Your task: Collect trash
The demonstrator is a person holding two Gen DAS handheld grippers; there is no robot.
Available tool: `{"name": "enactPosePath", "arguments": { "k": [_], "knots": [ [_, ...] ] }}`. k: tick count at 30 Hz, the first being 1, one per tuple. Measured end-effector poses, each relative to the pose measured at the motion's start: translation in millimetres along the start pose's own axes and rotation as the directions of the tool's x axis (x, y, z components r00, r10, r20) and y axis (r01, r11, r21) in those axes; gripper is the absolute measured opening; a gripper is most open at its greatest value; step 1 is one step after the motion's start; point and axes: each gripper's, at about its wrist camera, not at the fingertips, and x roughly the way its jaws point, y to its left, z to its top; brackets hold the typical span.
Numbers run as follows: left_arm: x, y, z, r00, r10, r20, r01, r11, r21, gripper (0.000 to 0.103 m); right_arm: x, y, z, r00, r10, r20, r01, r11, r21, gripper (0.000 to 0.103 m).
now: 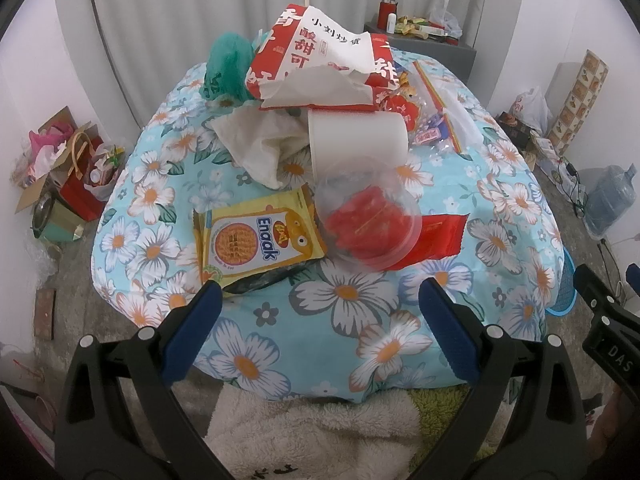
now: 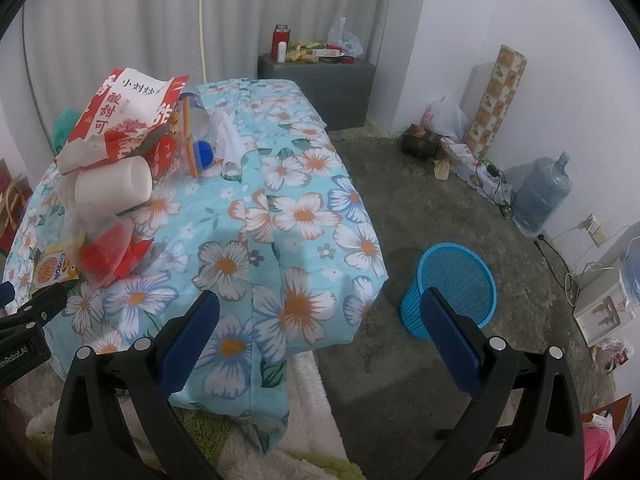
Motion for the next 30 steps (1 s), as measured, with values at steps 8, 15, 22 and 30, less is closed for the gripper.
{"name": "enactPosePath", "arguments": {
  "k": [8,15,22,30],
  "knots": [
    [8.1,18.1,-1.3,1.0,0.023,0.012,-0.023,0.999,-0.031,0.094,4.8,7.0,1.3,1.0,0.016,0.006,-0.016,1.0,0.0,0.098],
    [2.0,69.7,21.9,0.99,0.095,0.102,-0.085,0.991,-0.101,0.094,9.7,21.5,10.6,0.994,0.096,0.06,-0.095,0.995,-0.02,0.098],
    [2.4,124.8,17.3,0.977,-0.048,0.206,0.078,0.987,-0.137,0.094,10.8,46.8,16.2,0.97,0.228,0.081,-0.223,0.973,-0.067,0.098],
    [40.4,142.7,7.9,0.949,-0.293,0.115,0.314,0.905,-0.288,0.094,6.5,97.2,29.9,0.934,0.347,0.08,-0.315,0.911,-0.266,0.098]
  ]
}}
